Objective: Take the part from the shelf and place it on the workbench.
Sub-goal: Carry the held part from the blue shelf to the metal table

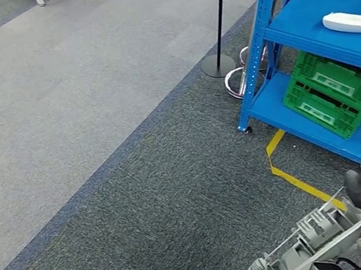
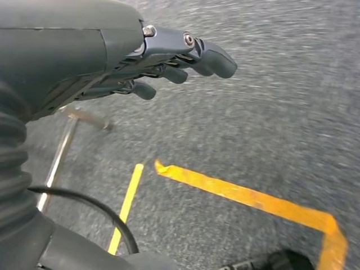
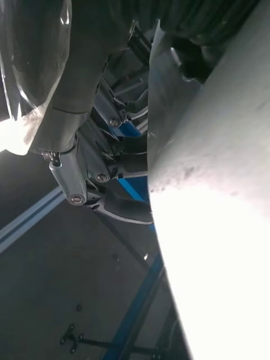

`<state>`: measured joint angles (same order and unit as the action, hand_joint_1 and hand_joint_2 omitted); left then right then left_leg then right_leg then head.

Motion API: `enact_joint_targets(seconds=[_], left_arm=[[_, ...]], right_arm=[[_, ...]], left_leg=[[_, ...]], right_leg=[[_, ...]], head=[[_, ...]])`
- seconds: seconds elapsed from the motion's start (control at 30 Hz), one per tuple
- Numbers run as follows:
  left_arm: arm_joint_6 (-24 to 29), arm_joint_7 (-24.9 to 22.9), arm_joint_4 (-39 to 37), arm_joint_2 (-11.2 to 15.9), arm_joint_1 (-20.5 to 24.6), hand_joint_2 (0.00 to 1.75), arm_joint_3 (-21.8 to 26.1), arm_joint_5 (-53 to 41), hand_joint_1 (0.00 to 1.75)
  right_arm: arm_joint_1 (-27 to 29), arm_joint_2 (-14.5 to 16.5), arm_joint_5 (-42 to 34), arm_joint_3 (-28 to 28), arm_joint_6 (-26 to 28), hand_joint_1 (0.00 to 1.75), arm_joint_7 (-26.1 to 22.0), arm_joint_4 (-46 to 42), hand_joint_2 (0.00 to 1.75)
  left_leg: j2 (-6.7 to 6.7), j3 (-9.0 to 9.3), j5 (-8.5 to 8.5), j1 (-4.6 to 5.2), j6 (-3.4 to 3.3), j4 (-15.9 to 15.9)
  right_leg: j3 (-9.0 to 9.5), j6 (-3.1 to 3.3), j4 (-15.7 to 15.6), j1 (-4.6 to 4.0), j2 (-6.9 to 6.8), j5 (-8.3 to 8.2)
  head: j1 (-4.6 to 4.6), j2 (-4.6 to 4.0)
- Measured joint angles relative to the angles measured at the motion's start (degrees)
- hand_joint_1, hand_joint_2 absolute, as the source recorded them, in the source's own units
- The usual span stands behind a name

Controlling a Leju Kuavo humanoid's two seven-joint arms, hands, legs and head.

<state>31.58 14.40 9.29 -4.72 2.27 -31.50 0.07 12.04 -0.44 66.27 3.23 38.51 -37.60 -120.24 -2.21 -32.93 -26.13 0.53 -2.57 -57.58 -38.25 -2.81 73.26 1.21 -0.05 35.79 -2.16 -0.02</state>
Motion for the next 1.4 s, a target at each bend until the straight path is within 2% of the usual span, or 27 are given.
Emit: enact_joint_targets(seconds=[0.03,0.1,0.17,0.23,0.27,0.33,0.4,0.43,0.47,0.5,0.53,0.57,0.6,0.67,0.7,0.77,0.83,0.9,0.97,1.0,1.03,1.07,1.13,1.2,1.27,1.33,1.4], left_arm=[[0.03,-0.02,0.0,0.07,-0.04,1.75,0.0,0.05,0.0],[0.05,-0.02,0.0,0.16,0.0,1.75,0.0,0.08,0.0],[0.07,-0.02,0.0,0.21,0.04,1.75,0.0,0.08,0.0],[0.1,-0.02,-0.01,0.31,-0.11,1.75,0.0,0.08,0.0],[0.11,-0.02,-0.02,0.36,-0.23,1.75,0.0,0.09,0.0],[0.14,-0.02,-0.02,0.45,-0.26,1.75,0.0,0.09,0.0],[0.16,-0.02,-0.02,0.46,-0.09,1.75,0.0,0.08,0.0],[0.16,-0.02,-0.02,0.44,-0.03,1.75,0.0,0.08,0.0],[0.16,-0.02,-0.02,0.44,-0.03,1.75,0.0,0.08,0.0],[0.16,-0.02,-0.02,0.43,-0.07,1.75,0.0,0.08,0.0],[0.16,-0.02,-0.02,0.45,-0.11,1.75,0.0,0.08,0.0],[0.16,-0.02,-0.02,0.49,-0.14,1.75,0.0,0.08,0.0],[0.16,-0.02,-0.02,0.51,-0.12,1.75,0.0,0.08,0.0],[0.19,-0.02,-0.02,0.53,0.0,1.75,0.0,0.08,0.0],[0.2,-0.02,-0.02,0.53,0.01,1.75,0.0,0.09,0.0],[0.23,-0.02,-0.02,0.51,-0.14,1.75,0.0,0.26,0.0],[0.23,-0.02,-0.02,0.43,-0.21,1.75,0.0,0.51,0.0],[0.22,-0.09,-0.02,0.19,-0.1,1.75,0.0,0.65,0.0],[0.23,-0.28,-0.02,-0.08,-0.08,1.75,0.0,0.96,0.0],[0.25,-0.36,-0.02,-0.16,-0.16,1.75,0.0,1.25,0.0],[0.31,-0.38,-0.02,-0.19,-0.24,1.75,0.02,1.64,0.0],[0.42,-0.26,-0.02,-0.2,-0.29,1.75,0.06,2.1,0.0],[0.79,-0.02,-0.02,-0.21,-0.28,1.75,0.3,3.31,0.0],[1.12,-0.29,-0.03,-0.2,-0.31,1.75,0.92,4.9,0.0],[1.27,-0.79,-0.09,-0.06,-0.64,1.75,1.79,6.32,0.0],[1.32,-1.25,-0.21,0.14,-1.01,1.75,2.5,7.1,0.0],[1.16,-1.94,-0.31,0.21,-1.02,1.75,2.9,7.4,0.0]], right_arm=[[-0.05,0.0,0.08,-0.02,0.0,1.75,0.05,0.08,1.75],[-0.18,0.0,0.09,-0.07,0.0,1.75,0.08,0.18,1.75],[-0.28,0.0,0.08,-0.13,0.0,1.75,0.09,0.24,1.75],[-0.4,0.0,0.09,-0.16,0.0,1.75,0.11,0.29,1.75],[-0.5,0.0,0.11,-0.18,0.0,1.75,0.12,0.31,1.75],[-0.67,0.0,0.1,-0.23,0.0,1.75,0.12,0.31,1.75],[-0.66,0.0,0.1,-0.28,0.0,1.75,0.12,0.32,1.75],[-0.65,0.0,0.11,-0.3,0.0,1.75,0.12,0.33,1.75],[-0.64,0.0,0.11,-0.33,0.0,1.75,0.12,0.35,1.75],[-0.66,0.0,0.11,-0.35,0.0,1.75,0.12,0.36,1.75],[-0.68,0.0,0.11,-0.37,0.0,1.75,0.12,0.37,1.75],[-0.7,0.0,0.11,-0.4,0.0,1.75,0.12,0.37,1.75],[-0.72,0.0,0.11,-0.42,0.0,1.75,0.12,0.37,1.75],[-0.8,0.0,0.09,-0.45,0.0,1.75,0.12,0.38,1.75],[-0.88,0.0,0.03,-0.48,0.0,1.75,0.11,0.39,1.75],[-1.29,0.0,-0.36,-0.61,0.0,1.75,0.05,0.46,1.75],[-1.85,0.01,-1.12,-0.9,0.0,1.75,-0.08,0.6,1.75],[-2.2,0.02,-1.78,-1.37,0.0,1.75,-0.18,0.85,1.75],[-2.61,0.04,-1.91,-2.04,0.0,1.75,-0.18,1.37,1.75],[-3.01,0.05,-1.83,-2.47,0.0,1.75,-0.13,1.74,1.75],[-3.49,0.06,-1.69,-2.96,0.0,1.75,-0.04,2.13,1.75],[-4.0,0.07,-1.49,-3.45,0.0,1.75,0.09,2.5,1.75],[-5.04,0.06,-1.04,-4.28,0.0,1.75,0.27,3.17,1.75],[-6.38,0.06,-0.9,-4.8,0.0,1.75,0.29,3.72,1.75],[-8.13,0.04,-1.03,-5.19,0.0,1.75,0.63,4.38,1.75],[-9.93,-0.01,-1.51,-5.84,0.0,1.75,1.57,5.16,1.75],[-11.44,-0.05,-2.52,-6.89,0.0,1.75,2.73,6.13,1.75]], left_leg=[[-0.79,0.02,0.0,0.03,0.01,-0.11],[-2.33,-0.14,-0.08,0.09,0.19,-0.55],[-3.62,-0.77,-0.02,0.02,0.72,-1.01],[-4.79,-1.42,0.32,-0.23,1.5,-1.1],[-4.53,-1.6,0.28,-0.28,1.86,-1.28],[-2.04,-2.76,-1.42,-0.19,2.51,-3.85],[0.77,-5.86,-5.05,-0.36,3.11,-10.72],[1.25,-7.5,-6.52,-0.56,3.35,-14.32],[1.46,-8.49,-7.1,-0.75,3.53,-16.61],[1.59,-8.44,-6.57,-0.9,3.64,-16.74],[1.86,-7.24,-5.05,-1.0,3.68,-14.58],[2.65,-5.16,-3.03,-1.03,3.61,-10.7],[4.09,-3.07,-1.67,-0.81,3.45,-6.73],[6.04,-0.73,-0.42,-0.36,2.72,-1.79],[6.15,-0.76,-0.64,-0.08,2.31,-1.38],[4.83,-1.01,-0.33,-0.06,1.44,-1.12],[3.66,-0.88,0.04,-0.25,0.61,-0.66],[2.35,-0.91,0.28,-0.28,0.09,-0.49],[0.83,-1.01,0.38,-0.05,-0.1,-0.53],[0.06,-1.0,0.39,0.07,-0.12,-0.55],[-0.76,-0.94,0.4,0.14,-0.13,-0.59],[-1.57,-0.88,0.4,0.18,-0.12,-0.65],[-3.12,-1.04,0.38,0.19,0.06,-0.95],[-4.38,-1.7,0.6,0.0,0.69,-1.2],[-5.34,-2.24,0.91,-0.29,1.47,-1.26],[-3.57,-2.97,-0.07,-0.25,2.07,-2.77],[-0.22,-5.66,-3.33,-0.28,2.7,-8.54]], right_leg=[[1.07,0.13,-2.64,0.0,0.22,-2.0],[4.58,0.45,-10.49,0.13,2.35,-5.73],[6.76,0.7,-14.76,0.2,4.31,-6.66],[7.14,1.05,-15.21,0.1,3.84,-6.59],[7.2,1.34,-15.41,0.11,3.2,-6.77],[7.51,1.94,-15.87,0.25,1.68,-7.0],[7.64,2.26,-15.96,0.16,-0.08,-6.91],[7.64,2.3,-15.94,0.11,-0.97,-6.85],[7.67,2.32,-15.93,0.08,-1.84,-6.78],[7.72,2.28,-15.92,0.08,-2.62,-6.72],[7.84,2.19,-15.92,0.09,-3.35,-6.63],[8.03,2.03,-15.91,0.08,-4.02,-6.5],[8.21,1.81,-15.91,-0.03,-4.61,-6.36],[8.41,1.27,-15.85,-0.32,-5.66,-6.09],[8.45,0.97,-15.87,-0.44,-6.17,-6.04],[8.5,0.28,-15.95,-0.32,-6.72,-5.84],[7.66,-0.19,-14.04,-0.03,-4.36,-4.28],[4.44,-0.23,-7.3,0.04,-1.16,-0.88],[0.56,-0.11,-0.14,-0.1,-0.22,1.32],[-0.26,0.03,0.8,-0.14,-0.11,0.8],[0.02,0.21,-0.52,-0.17,0.05,-0.78],[1.34,0.43,-3.86,-0.17,0.55,-3.1],[4.73,0.82,-11.43,-0.04,3.1,-6.36],[6.34,1.01,-14.78,-0.05,4.77,-6.88],[6.5,1.32,-15.2,-0.19,3.92,-7.05],[6.82,1.92,-15.71,-0.12,2.51,-7.35],[7.1,2.4,-16.0,-0.15,0.73,-7.39]], head=[[0.01,-0.01],[0.0,-0.01],[-0.04,0.0],[-0.07,0.01],[-0.08,0.0],[-0.32,0.0],[-0.53,-0.01],[-0.53,-0.01],[-0.53,-0.01],[-0.55,-0.01],[-0.55,-0.01],[-0.56,-0.01],[-0.56,-0.01],[-0.49,-0.01],[-0.46,-0.01],[-0.46,-0.01],[-0.31,-0.01],[-0.06,0.0],[0.02,0.0],[0.01,-0.01],[0.0,-0.01],[0.0,-0.01],[-0.02,-0.01],[-0.06,0.01],[-0.07,0.01],[-0.26,0.0],[-0.55,-0.01]])
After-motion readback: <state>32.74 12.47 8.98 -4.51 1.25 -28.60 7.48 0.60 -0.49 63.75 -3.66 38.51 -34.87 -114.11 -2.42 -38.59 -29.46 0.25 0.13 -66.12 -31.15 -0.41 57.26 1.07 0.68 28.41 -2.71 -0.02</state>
